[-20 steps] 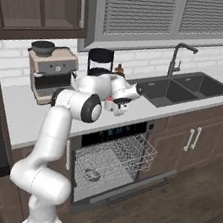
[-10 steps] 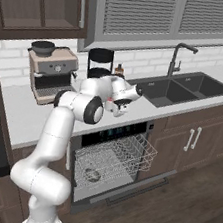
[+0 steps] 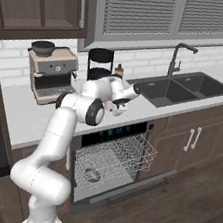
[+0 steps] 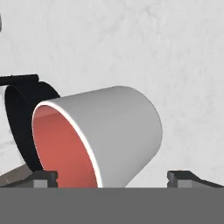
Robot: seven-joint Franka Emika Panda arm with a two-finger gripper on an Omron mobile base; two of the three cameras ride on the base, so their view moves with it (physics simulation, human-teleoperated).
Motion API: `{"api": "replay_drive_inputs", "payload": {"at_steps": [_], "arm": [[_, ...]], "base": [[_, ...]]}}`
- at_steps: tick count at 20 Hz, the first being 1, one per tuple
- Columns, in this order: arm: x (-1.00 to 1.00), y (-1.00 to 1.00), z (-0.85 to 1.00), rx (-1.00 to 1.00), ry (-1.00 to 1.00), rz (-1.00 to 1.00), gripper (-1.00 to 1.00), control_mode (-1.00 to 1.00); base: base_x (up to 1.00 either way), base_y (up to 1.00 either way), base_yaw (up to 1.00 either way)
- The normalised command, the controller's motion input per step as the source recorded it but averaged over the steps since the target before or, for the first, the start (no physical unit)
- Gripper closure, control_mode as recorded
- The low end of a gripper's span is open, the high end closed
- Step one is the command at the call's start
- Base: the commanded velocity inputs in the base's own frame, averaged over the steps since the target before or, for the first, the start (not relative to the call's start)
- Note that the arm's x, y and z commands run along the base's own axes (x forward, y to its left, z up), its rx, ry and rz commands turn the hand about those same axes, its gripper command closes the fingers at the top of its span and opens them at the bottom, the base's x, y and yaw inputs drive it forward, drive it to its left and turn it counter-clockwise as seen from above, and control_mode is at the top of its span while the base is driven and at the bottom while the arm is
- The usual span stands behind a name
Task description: Pick up the cup and bowl from the counter, place them in the dishwasher, and close the dishwasher door.
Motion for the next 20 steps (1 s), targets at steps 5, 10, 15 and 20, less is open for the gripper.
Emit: {"api": "replay_drive_inputs", "payload": {"at_steps": [5, 10, 15, 20], "arm": [[0.32, -0.12, -0.03, 0.00, 0.01, -0.03, -1.00, -1.00], [0.00, -0.01, -0.02, 0.00, 0.00, 0.00, 1.00, -1.00], [-0.47, 0.13, -0.06, -0.01, 0.00, 0.00, 1.00, -1.00], [-0.97, 0.18, -0.02, -0.01, -0.10, 0.00, 1.00, -1.00]], "base": [[0.00, 0.00, 0.00], [0.00, 0.00, 0.00], [0.00, 0.00, 0.00], [0.00, 0.00, 0.00]]}}
